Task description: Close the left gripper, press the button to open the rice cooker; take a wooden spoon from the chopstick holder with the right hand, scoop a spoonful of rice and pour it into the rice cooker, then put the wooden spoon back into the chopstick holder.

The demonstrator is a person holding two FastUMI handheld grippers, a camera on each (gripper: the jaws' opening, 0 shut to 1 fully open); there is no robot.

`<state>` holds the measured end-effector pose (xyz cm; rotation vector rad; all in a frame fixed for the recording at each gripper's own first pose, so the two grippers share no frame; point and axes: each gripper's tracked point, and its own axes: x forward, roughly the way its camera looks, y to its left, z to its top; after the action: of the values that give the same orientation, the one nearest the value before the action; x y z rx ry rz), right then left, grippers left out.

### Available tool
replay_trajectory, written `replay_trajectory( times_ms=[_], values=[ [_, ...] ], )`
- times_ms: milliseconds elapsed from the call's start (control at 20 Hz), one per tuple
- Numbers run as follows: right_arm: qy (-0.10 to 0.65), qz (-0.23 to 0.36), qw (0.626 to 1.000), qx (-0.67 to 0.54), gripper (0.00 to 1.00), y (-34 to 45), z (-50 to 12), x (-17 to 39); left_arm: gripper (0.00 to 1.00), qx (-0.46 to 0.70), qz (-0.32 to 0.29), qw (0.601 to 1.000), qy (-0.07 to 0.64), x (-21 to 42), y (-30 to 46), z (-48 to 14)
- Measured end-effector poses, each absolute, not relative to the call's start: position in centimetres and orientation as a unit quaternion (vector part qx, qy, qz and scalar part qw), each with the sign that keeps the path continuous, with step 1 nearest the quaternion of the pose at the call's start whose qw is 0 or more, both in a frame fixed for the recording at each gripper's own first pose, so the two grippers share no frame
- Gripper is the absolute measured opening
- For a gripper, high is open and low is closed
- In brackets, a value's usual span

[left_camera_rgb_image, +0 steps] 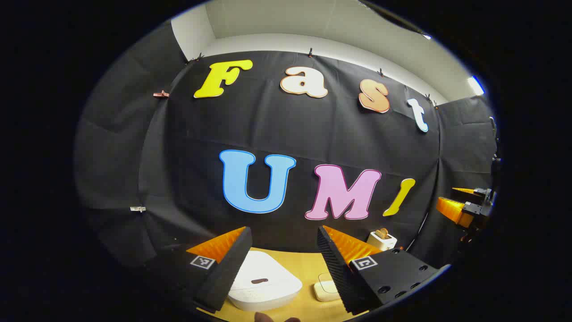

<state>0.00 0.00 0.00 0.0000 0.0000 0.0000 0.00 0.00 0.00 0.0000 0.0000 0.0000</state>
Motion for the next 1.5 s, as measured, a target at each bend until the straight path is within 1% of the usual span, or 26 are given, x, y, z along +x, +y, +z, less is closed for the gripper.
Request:
replay_trajectory(
  times_ms=[50, 350, 950, 1200, 1250, 1350, 1400, 1450, 1500],
  values=[
    [0.000, 0.002, 1.000, 0.000, 0.97, 0.1, -0.2, 0.0, 0.95, 0.003, 0.002, 1.000, -0.001, 0.0, 0.0, 0.1],
    [0.000, 0.011, 1.000, -0.001, 0.97, 0.6, -0.2, 0.3, 0.95, 0.015, -0.003, 1.000, -0.001, -0.2, -0.8, -0.1],
    [-0.005, 0.012, 1.000, -0.012, 0.97, 0.5, -0.2, 0.3, 0.94, 0.012, 0.014, 1.000, 0.001, 0.0, 0.1, -0.4],
    [-0.005, 0.012, 1.000, -0.018, 0.97, 0.4, -0.3, 0.2, 0.93, 0.013, 0.007, 1.000, 0.007, 0.3, -0.4, -0.8],
    [-0.004, 0.012, 1.000, -0.019, 0.97, 0.4, -0.5, 0.4, 0.90, 0.010, 0.004, 1.000, 0.012, 0.4, -0.8, -1.1],
    [-0.003, 0.018, 1.000, -0.021, 0.97, 0.6, -0.7, 0.5, 0.68, 0.009, 0.009, 1.000, 0.024, 1.0, -0.8, -1.8],
    [-0.002, 0.024, 0.999, -0.021, 0.96, 0.6, -0.9, 0.7, 0.55, 0.011, 0.017, 0.999, 0.030, 1.3, -0.7, -2.1],
    [-0.003, 0.030, 0.999, -0.022, 0.96, 0.4, -1.2, 1.0, 0.53, 0.014, 0.024, 0.999, 0.033, 1.8, -0.6, -2.4],
    [-0.005, 0.033, 0.999, -0.024, 0.96, -0.2, -1.3, 1.6, 0.25, 0.019, 0.032, 0.999, 0.034, 2.4, -0.5, -2.7]
  ],
)
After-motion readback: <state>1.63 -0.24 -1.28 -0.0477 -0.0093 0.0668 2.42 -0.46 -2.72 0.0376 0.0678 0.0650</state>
